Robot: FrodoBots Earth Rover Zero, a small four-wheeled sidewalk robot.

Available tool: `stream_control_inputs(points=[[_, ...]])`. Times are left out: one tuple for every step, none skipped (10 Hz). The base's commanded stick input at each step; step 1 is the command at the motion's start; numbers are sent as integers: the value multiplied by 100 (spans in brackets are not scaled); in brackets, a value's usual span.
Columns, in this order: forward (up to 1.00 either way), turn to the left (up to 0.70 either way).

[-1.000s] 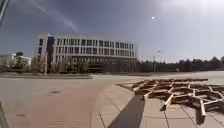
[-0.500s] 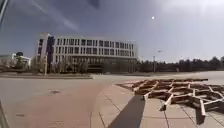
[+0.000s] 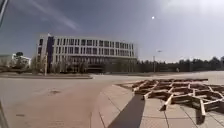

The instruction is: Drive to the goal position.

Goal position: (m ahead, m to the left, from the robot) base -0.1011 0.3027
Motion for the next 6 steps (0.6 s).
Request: stream_control_inputs(points=[[5, 0], [5, 0], [5, 0], [5, 0], [5, 0], [5, 0]])
